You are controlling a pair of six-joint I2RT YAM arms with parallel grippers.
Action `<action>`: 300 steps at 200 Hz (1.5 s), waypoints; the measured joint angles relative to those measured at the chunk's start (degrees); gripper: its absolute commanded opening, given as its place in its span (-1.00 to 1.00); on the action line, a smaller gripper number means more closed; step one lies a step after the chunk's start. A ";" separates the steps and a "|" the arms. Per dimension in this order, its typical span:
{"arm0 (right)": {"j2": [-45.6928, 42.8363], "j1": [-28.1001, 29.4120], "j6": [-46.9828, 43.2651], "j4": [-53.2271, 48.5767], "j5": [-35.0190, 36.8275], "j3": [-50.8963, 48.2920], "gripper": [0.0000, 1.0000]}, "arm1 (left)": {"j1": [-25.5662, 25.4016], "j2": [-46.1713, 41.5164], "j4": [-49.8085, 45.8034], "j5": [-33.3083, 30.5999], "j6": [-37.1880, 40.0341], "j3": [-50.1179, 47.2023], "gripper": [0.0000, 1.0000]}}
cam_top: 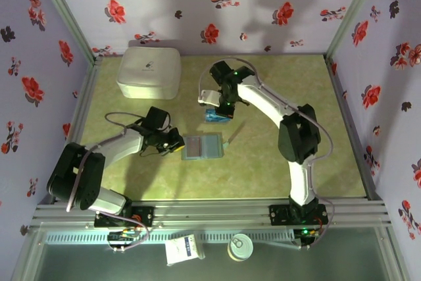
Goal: Take the credit cards out of the card holder
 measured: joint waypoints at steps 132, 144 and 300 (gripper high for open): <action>12.24 -2.19 -6.99 -7.34 -2.75 17.84 -1.00 | 1.81 -0.46 -1.25 -0.02 1.11 -0.35 -0.87; 12.87 -2.19 -7.10 -7.37 -2.84 18.29 -1.00 | 1.86 -0.46 -1.25 -0.02 1.14 -0.35 -0.87; 13.44 -3.15 -5.40 -4.61 -3.65 14.95 -0.61 | 2.08 -0.44 -2.38 0.00 1.20 -0.24 -0.86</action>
